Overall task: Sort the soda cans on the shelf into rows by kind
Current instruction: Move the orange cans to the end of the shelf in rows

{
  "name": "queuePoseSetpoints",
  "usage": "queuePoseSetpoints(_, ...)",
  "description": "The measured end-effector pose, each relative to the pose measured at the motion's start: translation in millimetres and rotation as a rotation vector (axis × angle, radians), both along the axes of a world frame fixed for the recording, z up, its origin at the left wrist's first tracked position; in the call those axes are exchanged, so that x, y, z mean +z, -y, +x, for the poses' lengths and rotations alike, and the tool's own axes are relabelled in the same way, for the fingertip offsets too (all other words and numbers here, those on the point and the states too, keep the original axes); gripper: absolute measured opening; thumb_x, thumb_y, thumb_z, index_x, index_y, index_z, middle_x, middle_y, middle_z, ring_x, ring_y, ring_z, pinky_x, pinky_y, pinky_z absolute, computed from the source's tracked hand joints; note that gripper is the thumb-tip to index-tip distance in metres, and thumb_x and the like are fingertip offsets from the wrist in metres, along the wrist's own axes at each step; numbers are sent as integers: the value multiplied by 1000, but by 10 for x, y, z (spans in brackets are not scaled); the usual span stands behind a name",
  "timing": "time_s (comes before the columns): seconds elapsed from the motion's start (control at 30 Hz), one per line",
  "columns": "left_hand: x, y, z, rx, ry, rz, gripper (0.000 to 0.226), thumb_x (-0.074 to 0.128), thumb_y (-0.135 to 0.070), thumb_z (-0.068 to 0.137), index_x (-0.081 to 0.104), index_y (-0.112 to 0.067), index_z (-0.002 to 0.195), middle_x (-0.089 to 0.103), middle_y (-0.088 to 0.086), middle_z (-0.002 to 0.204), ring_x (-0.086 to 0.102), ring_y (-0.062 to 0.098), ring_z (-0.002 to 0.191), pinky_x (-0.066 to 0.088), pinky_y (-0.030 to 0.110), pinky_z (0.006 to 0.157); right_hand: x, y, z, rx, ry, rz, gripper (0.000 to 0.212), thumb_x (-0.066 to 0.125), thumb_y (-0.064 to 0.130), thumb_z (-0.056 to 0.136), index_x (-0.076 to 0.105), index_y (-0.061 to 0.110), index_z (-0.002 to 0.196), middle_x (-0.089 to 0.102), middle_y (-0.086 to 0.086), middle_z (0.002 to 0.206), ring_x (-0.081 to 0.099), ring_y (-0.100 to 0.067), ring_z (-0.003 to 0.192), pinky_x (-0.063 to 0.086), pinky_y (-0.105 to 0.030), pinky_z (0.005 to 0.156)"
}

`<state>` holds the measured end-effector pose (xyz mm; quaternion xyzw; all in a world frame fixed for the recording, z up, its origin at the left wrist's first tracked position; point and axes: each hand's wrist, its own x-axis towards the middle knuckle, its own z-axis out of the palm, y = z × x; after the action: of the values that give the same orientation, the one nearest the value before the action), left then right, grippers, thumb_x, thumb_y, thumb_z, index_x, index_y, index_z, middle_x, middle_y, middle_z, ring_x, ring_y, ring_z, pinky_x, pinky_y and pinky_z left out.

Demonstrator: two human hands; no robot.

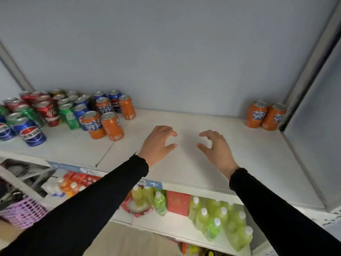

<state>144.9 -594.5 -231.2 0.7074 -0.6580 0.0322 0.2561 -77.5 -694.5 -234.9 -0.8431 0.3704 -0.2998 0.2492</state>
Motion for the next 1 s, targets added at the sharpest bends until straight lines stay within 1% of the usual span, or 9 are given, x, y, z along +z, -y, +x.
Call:
queuePoseSetpoints(0.13,62,-619,440,95,-7,-11,35,67,-32,91,63,-24,125,53,-3,138,42,16,130,33,25,106,18,-392,543,111,34,66,31,67,26,93,62,22,124,59,5,120,51,-16,112,33,-22,84)
queuePoseSetpoints(0.33,126,-1173,1282,198,-75,-145,46,73,-24,87,55,-24,130,48,-1,137,46,17,122,40,29,100,100,-739,1392,193,135,217,29,71,22,92,60,23,118,60,5,122,56,-13,108,40,-23,86)
queuePoseSetpoints(0.47,117,-1304,2000,267,-93,-253,66,79,-18,80,46,-23,137,42,1,141,37,19,132,36,33,108,114,-807,2086,206,158,362,46,75,19,89,53,19,130,57,0,126,56,-19,116,47,-31,98)
queuePoseSetpoints(0.53,77,-1309,2349,293,-167,-281,77,82,-14,76,42,-19,141,39,4,141,34,17,131,33,26,107,111,-825,2443,214,139,434,60,76,16,88,46,16,139,53,-3,133,52,-20,123,44,-31,100)
queuePoseSetpoints(0.57,47,-1296,2508,290,-207,-275,82,83,-13,75,38,-18,144,37,5,142,33,17,132,31,25,107,106,-835,2607,228,127,471,67,77,15,87,41,17,143,50,-3,138,49,-19,127,43,-31,101)
queuePoseSetpoints(0.7,-82,-1172,2927,199,-394,-155,97,84,-21,77,24,-22,153,32,2,152,33,15,139,34,34,113,34,-880,3096,287,64,542,88,80,17,84,24,22,153,37,0,152,39,-15,133,40,-35,104)
queuePoseSetpoints(0.77,-119,-1099,2999,144,-501,-100,103,85,-23,76,19,-24,155,32,-2,155,37,11,137,35,29,110,-14,-898,3221,274,43,532,91,80,19,84,21,22,154,37,1,152,40,-15,134,41,-37,106)
queuePoseSetpoints(0.87,-184,-1000,3086,85,-587,-69,106,86,-26,74,18,-32,154,38,-4,151,46,11,132,43,31,107,-82,-896,3289,205,37,509,89,79,23,85,23,23,153,43,-2,149,45,-19,132,43,-45,110)
queuePoseSetpoints(1.0,-242,-966,3166,47,-634,-54,100,87,-25,73,22,-40,148,46,-3,144,54,12,126,51,42,103,-127,-972,3368,127,52,472,83,82,25,82,34,20,149,52,-4,143,52,-19,123,43,-41,108)
